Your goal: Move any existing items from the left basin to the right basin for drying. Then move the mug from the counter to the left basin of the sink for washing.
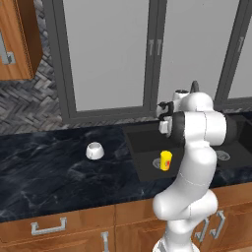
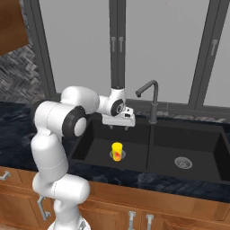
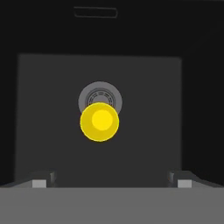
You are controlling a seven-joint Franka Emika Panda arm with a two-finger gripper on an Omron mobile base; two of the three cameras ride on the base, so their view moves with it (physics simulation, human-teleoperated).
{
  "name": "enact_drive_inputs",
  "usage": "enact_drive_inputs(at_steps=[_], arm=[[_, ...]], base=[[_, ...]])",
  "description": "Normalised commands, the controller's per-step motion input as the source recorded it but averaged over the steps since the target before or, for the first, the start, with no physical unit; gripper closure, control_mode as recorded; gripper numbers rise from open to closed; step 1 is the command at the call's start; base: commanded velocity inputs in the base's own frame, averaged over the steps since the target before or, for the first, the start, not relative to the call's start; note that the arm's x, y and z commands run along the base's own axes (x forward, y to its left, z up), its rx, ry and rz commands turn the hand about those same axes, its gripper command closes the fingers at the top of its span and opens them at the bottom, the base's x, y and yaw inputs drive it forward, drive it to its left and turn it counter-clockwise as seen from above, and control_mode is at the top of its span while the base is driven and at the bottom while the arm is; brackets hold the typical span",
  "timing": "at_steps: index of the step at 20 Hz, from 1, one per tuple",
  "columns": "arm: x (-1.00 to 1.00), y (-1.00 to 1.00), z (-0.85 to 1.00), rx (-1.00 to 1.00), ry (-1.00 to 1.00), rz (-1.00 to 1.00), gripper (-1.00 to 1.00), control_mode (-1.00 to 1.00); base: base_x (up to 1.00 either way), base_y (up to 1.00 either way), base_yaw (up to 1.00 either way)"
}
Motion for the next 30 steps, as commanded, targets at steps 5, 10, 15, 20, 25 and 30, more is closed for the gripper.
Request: enact_drive_inputs(at_steps=[5,10,15,20,25,30], arm=[[0.00,0.00,-0.26,0.00,0.00,0.00,-1.00,-1.00],[0.00,0.00,-0.26,0.00,0.00,0.00,-1.00,-1.00],[0.00,0.00,-0.24,0.00,0.00,0.00,-1.00,-1.00],[0.00,0.00,-0.16,0.00,0.00,0.00,-1.00,-1.00],[0.00,0.00,-0.13,0.00,0.00,0.00,-1.00,-1.00],[0.02,0.00,-0.12,0.00,0.00,0.00,-1.00,-1.00]], base=[[0.00,0.00,0.00],[0.00,0.00,0.00],[0.00,0.00,0.00],[0.00,0.00,0.00],[0.00,0.00,0.00],[0.00,0.00,0.00]])
